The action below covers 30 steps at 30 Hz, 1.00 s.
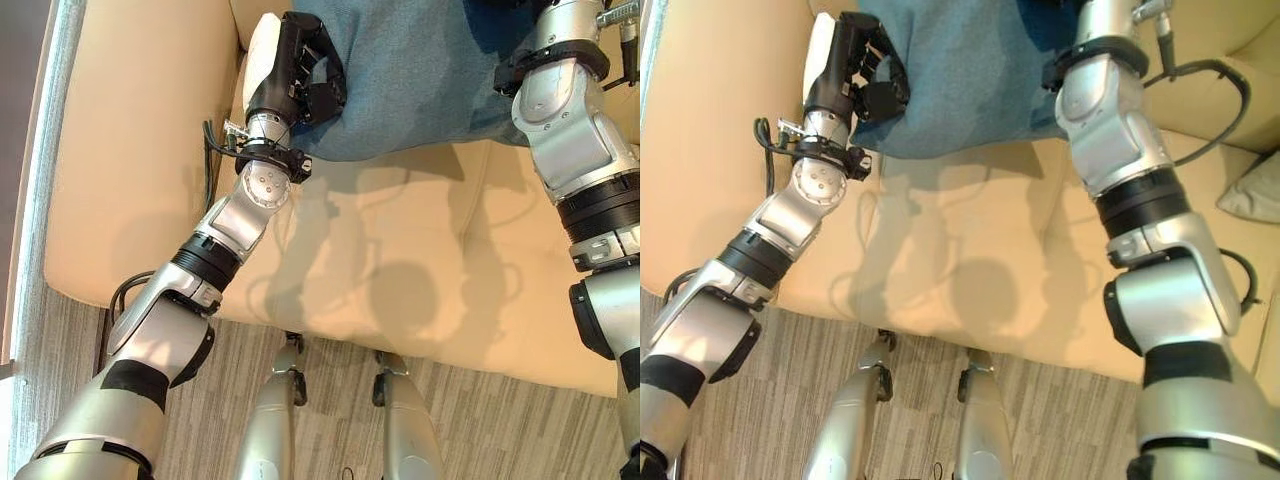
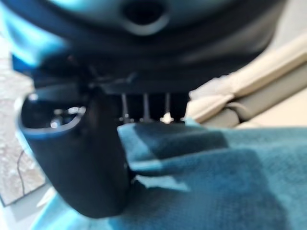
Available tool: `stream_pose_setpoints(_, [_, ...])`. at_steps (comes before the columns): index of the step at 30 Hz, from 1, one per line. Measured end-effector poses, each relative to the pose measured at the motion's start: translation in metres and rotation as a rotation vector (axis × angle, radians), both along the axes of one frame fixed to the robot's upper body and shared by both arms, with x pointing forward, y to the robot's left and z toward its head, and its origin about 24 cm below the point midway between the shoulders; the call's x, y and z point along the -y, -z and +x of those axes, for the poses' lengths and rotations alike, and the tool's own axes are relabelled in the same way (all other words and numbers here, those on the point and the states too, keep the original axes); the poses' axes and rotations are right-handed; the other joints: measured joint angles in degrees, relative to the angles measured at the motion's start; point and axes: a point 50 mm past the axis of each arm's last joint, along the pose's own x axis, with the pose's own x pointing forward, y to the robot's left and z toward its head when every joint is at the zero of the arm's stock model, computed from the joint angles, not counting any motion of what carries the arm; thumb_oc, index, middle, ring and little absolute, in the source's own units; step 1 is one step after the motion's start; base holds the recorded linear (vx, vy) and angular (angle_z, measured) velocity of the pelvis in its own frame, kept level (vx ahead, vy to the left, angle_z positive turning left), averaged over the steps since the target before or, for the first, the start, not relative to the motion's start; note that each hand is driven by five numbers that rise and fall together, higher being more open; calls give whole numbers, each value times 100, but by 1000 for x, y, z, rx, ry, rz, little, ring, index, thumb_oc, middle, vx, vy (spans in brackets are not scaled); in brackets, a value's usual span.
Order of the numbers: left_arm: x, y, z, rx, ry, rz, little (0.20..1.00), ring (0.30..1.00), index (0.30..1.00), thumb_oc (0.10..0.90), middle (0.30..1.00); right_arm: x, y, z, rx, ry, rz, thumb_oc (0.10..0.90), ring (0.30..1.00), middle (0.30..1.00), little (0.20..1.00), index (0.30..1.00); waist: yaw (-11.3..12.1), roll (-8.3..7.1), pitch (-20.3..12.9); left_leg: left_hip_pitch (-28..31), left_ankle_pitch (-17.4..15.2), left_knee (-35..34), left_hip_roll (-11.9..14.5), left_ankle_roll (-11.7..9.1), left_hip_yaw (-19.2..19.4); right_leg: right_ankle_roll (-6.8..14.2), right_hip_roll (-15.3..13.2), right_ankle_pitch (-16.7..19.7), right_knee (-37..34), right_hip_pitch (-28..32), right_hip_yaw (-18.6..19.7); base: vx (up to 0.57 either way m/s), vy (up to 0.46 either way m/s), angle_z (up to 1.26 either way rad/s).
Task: Pick up all the scattered cushions and arrange them neatly on the sofa.
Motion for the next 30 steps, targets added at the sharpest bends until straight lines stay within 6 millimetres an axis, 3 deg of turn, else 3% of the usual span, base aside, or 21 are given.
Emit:
stream_pose_setpoints(14, [9, 5, 1, 7, -16, 10, 300, 300, 300, 400, 300, -8, -2, -3, 79, 43, -27, 400, 300, 300, 300, 300, -120, -1, 1, -248, -1, -22, -18, 1, 215, 14, 17, 89, -1, -409, 285, 4, 10, -8])
stream_pose_setpoints(15, [8, 8, 2, 11, -42, 19, 900, 900, 900, 800, 900, -11, 1, -2, 92, 45, -17, 400, 300, 300, 300, 300, -158, -2, 1, -253, -1, -22, -18, 1, 226, 13, 17, 91, 0, -418, 291, -20, 23, -4])
stream_pose_setpoints(17, [12, 12, 8, -16, -76, 12, 900, 900, 900, 800, 900, -15, 10, 1, 92, 40, 37, 400, 300, 300, 300, 300, -166, -2, 1, -253, -1, -17, -14, 1, 250, 6, 21, 103, 2, -433, 309, -10, 5, -5])
stream_pose_setpoints(18, [13, 14, 11, -43, -99, 20, 900, 900, 900, 800, 900, -17, 16, 3, 71, 41, 60, 800, 900, 900, 900, 900, -176, -2, 1, -253, -1, -17, -11, 1, 265, 4, 22, 107, -1, -443, 314, -15, 0, -6])
stream_pose_setpoints(24, [21, 40, 17, -165, -160, 70, 900, 900, 900, 800, 900, -9, 61, 14, -34, 61, 178, 800, 900, 900, 900, 900, -254, -9, 5, -197, -1, -2, -9, 2, 296, 2, 24, 111, 11, -402, 357, -9, -4, -2])
stream_pose_setpoints(30, [17, 62, 19, -236, -215, 128, 900, 900, 900, 800, 900, 6, 89, 17, -115, 53, 308, 800, 900, 900, 900, 900, -352, -38, 21, -53, 0, -5, -3, 3, 310, 2, 36, 111, 80, -316, 408, 0, -7, -4])
